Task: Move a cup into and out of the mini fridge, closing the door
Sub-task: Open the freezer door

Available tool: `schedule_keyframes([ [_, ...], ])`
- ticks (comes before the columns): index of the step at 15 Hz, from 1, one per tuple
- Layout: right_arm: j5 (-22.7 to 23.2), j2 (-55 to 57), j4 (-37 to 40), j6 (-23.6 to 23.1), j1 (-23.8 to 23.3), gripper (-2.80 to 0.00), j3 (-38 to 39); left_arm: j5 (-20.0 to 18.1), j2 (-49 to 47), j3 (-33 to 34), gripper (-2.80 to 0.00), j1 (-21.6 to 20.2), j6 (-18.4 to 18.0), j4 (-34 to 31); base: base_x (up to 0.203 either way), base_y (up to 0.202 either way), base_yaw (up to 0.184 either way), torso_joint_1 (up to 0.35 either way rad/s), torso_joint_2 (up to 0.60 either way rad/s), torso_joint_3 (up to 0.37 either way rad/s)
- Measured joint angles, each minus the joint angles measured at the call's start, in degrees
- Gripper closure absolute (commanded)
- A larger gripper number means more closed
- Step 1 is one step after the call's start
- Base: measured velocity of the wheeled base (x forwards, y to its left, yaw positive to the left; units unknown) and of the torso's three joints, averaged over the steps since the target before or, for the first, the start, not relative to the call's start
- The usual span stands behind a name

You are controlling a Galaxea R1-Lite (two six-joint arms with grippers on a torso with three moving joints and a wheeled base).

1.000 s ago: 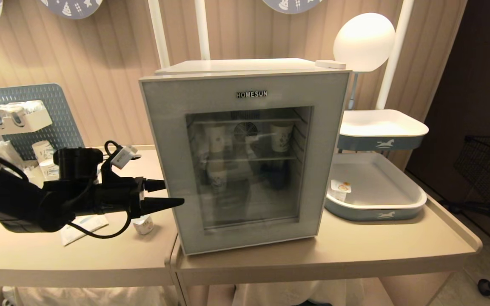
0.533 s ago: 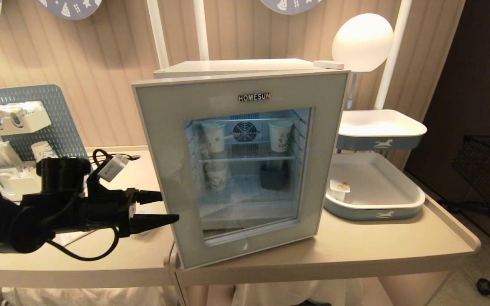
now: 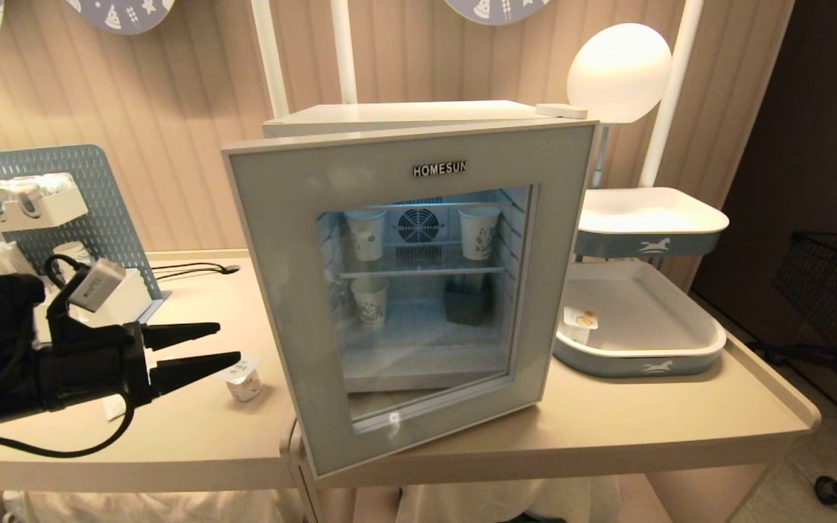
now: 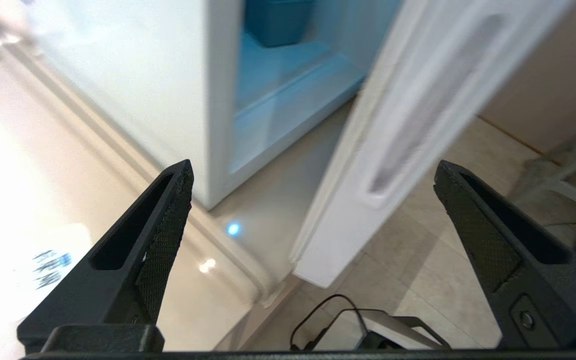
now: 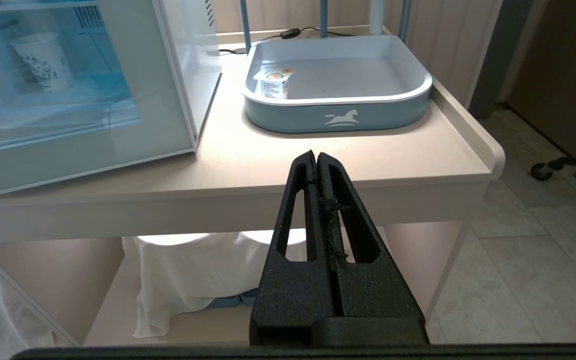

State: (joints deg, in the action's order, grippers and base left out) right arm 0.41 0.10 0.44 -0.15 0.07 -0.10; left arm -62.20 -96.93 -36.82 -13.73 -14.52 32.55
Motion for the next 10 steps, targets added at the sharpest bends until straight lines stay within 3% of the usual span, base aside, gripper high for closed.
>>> schedule_keyframes([
  [2,-0.01,0.0,0.0,-0.01,0.0,0.0,-0.01,3.4,-1.89,-1.19,-2.8,-0.31,-0.01,0.05,0.0,0.0,0.0,0.0,0.0,0.0],
  [4,0.0,0.0,0.0,-0.04,0.0,0.0,0.0,8.08,-4.05,-2.07,-2.8,1.9,0.15,0.05,0.0,0.0,0.0,0.0,0.0,0.0],
  [6,-0.01,0.0,0.01,0.0,0.0,0.0,-0.01,10.44,-6.09,-3.27,-2.8,4.47,0.17,0.09,0.0,0.0,0.0,0.0,0.0,0.0],
  [7,0.02,0.0,0.02,-0.01,0.0,0.0,-0.01,11.6,-7.08,-3.93,-2.64,5.64,0.24,0.07,0.0,0.0,0.0,0.0,0.0,0.0],
  [8,0.0,0.0,0.02,0.01,0.0,0.0,-0.01,12.8,-7.96,-4.56,0.0,6.72,0.24,0.06,0.0,0.0,0.0,0.0,0.0,0.0],
  [10,0.0,0.0,0.0,-0.01,0.0,0.0,-0.01,17.14,-9.64,-5.48,0.0,9.17,0.27,0.06,0.0,0.0,0.0,0.0,0.0,0.0],
])
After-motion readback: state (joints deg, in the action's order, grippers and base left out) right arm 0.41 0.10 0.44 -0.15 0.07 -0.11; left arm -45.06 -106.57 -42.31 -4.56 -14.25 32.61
